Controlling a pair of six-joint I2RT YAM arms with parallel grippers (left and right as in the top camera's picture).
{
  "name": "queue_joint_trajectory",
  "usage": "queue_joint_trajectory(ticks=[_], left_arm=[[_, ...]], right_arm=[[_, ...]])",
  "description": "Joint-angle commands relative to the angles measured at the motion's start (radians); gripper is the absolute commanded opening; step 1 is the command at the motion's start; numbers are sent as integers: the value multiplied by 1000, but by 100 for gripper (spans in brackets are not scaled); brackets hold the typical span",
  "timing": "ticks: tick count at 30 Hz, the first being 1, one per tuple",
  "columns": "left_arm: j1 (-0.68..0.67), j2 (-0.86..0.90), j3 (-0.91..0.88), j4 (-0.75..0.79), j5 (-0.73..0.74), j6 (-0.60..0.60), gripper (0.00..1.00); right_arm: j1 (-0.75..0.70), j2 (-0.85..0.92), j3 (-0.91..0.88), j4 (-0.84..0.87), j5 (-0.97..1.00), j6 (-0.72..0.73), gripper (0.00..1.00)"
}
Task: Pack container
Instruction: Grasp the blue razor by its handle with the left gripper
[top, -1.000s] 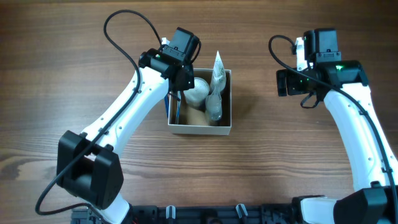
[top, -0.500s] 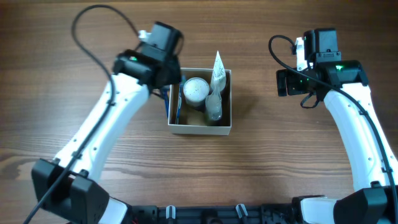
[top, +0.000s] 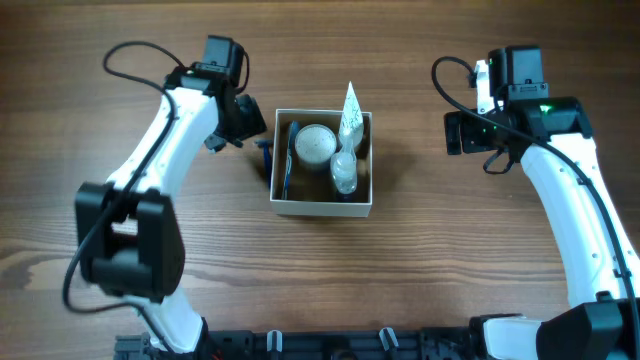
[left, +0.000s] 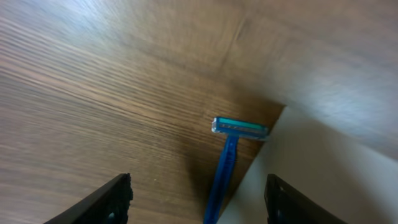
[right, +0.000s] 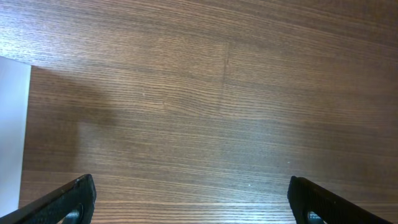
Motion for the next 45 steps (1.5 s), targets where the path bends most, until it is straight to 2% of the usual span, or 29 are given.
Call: queue_joint_trajectory(ticks=[1,5,11,21,25,28,33,38,45], left_arm=[[1,69,-13,2,79,16,67],[-6,100,-13,16,138,59,60],[-61,101,-13,37,129,110,63],[-75,101,-42,4,105,101,64],[-75,109,-43,7,90,98,55],[-75,126,-43,12,77,98,53],[-75,153,-43,21,76,98,41],[-75,162,-43,39,74,99,35],[-75,162,-43,46,61,99,13]], right_arm=[[-5,8,6,4,18,-5,100],[-5,8,6,3,18,-5,100],[-5,8,6,3,18,-5,100],[-5,8,6,4,18,-5,100],[-5,8,6,4,18,-5,100],[-5,8,6,4,18,-5,100],[-5,8,6,4,18,-5,100],[-5,8,6,3,18,-5,100],[-5,8,6,4,18,-5,100]])
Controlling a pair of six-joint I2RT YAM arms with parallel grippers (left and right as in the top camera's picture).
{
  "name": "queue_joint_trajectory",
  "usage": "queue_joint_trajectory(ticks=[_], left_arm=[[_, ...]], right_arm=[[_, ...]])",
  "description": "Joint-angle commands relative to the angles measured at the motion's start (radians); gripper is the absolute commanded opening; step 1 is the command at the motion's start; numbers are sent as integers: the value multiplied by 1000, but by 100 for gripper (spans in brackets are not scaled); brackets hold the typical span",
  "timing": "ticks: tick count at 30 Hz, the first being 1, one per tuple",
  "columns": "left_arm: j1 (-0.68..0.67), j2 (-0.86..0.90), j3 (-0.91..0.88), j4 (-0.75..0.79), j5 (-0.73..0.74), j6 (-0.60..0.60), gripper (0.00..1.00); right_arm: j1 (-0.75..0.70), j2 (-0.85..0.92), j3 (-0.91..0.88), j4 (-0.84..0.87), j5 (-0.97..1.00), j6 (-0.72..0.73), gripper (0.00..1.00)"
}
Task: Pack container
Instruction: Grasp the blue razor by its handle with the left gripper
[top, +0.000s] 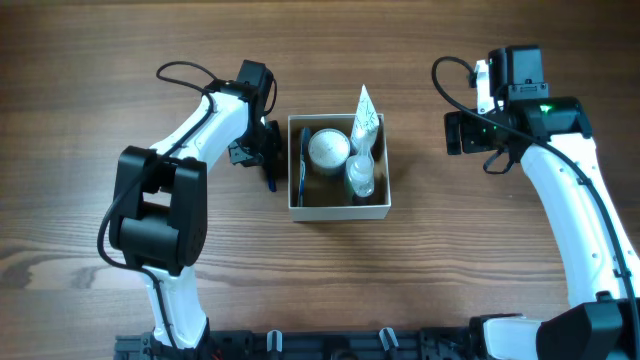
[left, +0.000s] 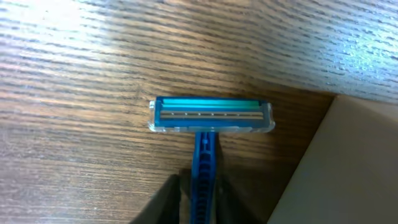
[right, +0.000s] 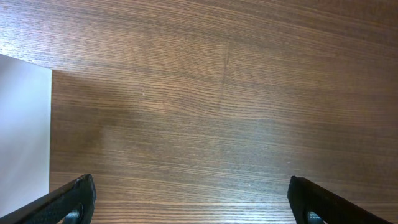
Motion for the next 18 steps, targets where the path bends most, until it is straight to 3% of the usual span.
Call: queue_joint_trajectory(ticks=[1,12,18], left_arm=[[-2,14,-8,-2,-17,6,11],[-2,55,-8,6,-32,13,17],[1,53,-8,6,-36,13,4]], right_arm=[[-5,8,6,3,18,-5,100],[-5,8,6,3,18,-5,100],[-5,8,6,3,18,-5,100]])
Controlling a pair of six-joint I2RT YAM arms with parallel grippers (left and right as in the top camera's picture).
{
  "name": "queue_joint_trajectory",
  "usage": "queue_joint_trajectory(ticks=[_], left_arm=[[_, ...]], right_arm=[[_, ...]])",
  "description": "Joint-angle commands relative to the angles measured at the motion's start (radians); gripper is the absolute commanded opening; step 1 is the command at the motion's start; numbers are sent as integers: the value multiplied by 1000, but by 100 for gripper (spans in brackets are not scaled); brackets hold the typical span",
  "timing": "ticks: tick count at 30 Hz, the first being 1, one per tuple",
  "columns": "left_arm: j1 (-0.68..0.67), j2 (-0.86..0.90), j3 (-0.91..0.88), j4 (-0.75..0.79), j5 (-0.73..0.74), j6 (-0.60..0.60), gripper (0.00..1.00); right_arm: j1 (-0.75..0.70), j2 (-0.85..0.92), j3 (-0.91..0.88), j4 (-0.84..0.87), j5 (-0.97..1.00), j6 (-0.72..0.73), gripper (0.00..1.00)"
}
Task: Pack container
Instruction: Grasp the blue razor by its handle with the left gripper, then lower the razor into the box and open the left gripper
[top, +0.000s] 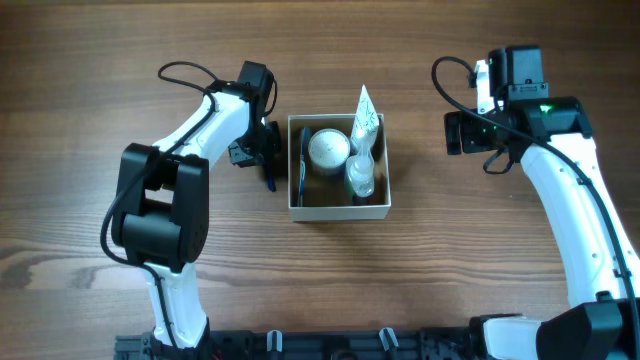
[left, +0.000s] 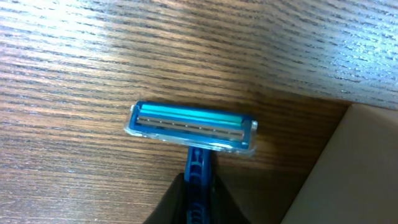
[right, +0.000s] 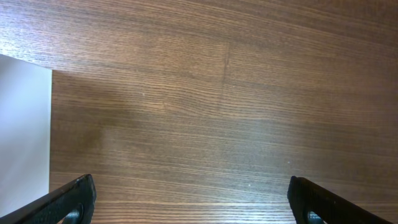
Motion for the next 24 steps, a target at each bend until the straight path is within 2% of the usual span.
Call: queue_joint_trajectory(ticks=[1,6,12,18,24], left_arm=[[5,25,-9,-11,-22,3,4],[26,-37,28,-100,-48,10,4],[14,-197,118,-229,-70,6,4],[-77,-337,121,-188,-63,-6,4],[-214,-315,121,-119,-64,-20,4]], right_arm=[[-5,8,6,3,18,-5,100],[-5,8,6,3,18,-5,100],[-5,8,6,3,18,-5,100],[-5,8,6,3,18,-5,100],[-5,8,6,3,18,-5,100]])
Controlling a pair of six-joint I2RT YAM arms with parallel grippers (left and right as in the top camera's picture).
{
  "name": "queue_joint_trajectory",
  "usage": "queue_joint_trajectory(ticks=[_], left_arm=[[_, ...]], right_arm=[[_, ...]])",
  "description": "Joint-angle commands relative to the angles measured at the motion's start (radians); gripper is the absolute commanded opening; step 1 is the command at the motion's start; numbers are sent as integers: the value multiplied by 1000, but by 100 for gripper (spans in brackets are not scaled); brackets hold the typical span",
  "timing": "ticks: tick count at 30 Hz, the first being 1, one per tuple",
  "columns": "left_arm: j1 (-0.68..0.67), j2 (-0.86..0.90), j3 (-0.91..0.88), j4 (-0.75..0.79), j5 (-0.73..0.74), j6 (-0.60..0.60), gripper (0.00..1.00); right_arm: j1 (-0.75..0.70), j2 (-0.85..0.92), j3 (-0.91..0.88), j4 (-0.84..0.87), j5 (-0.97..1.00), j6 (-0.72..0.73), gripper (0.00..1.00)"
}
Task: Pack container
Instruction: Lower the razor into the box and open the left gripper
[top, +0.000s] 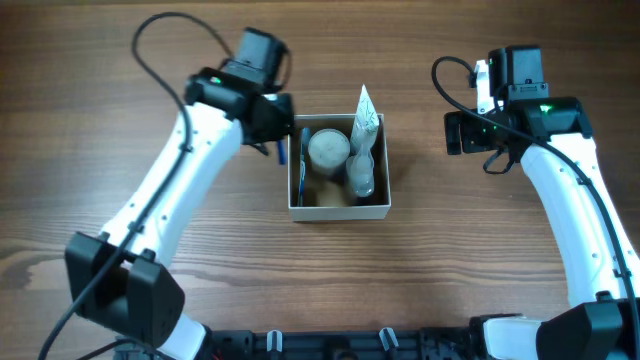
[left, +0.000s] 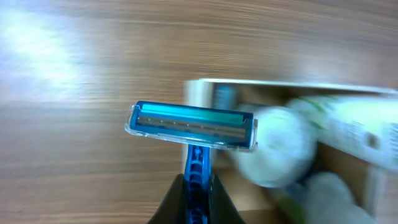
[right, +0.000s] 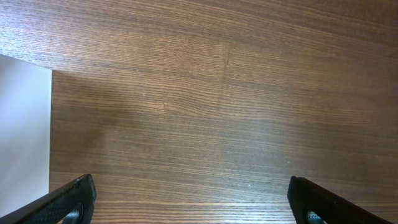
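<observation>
My left gripper (left: 198, 190) is shut on the handle of a blue razor (left: 191, 126), held up in the air with its teal-bladed head forward. In the overhead view the razor (top: 282, 150) hangs by the left wall of the white box (top: 340, 212), below the left gripper (top: 278, 130). Inside the box are a white round jar (top: 328, 148), a white-and-green tube (top: 362, 108), a clear bottle (top: 360, 178) and a blue stick-like item (top: 303, 165). My right gripper (right: 199, 202) is open over bare wood, well right of the box (right: 25, 130).
The wooden table (top: 480, 250) carries only the box. My right arm (top: 560, 190) stands along the right side, and my left arm (top: 170, 200) reaches in diagonally from the lower left. Black cables loop over both wrists.
My left gripper, which was shut on the razor lying on the table left of the box, now holds it raised by the box's left wall. The right arm is unchanged.
First my left gripper was open above the razor, which lay against the box's left wall. Then the box stood a little further right and the fingers were closed round the razor's handle on the table. Now the razor is lifted beside the box's opening.
</observation>
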Motion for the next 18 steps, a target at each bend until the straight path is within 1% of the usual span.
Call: queue_joint_trajectory(ticks=[1,6,11,15,18], left_arm=[[-86,45,-2,32,-6,-17,4],[-132,85,-2,55,-72,-17,4],[-128,114,-2,50,-75,6,4],[-128,118,-2,11,-77,6,5],[-128,118,-4,-30,-106,6,8]], right_arm=[[-5,8,6,3,18,-5,100],[-5,8,6,3,18,-5,100],[-5,8,6,3,18,-5,100],[-5,8,6,3,18,-5,100],[-5,8,6,3,18,-5,100]])
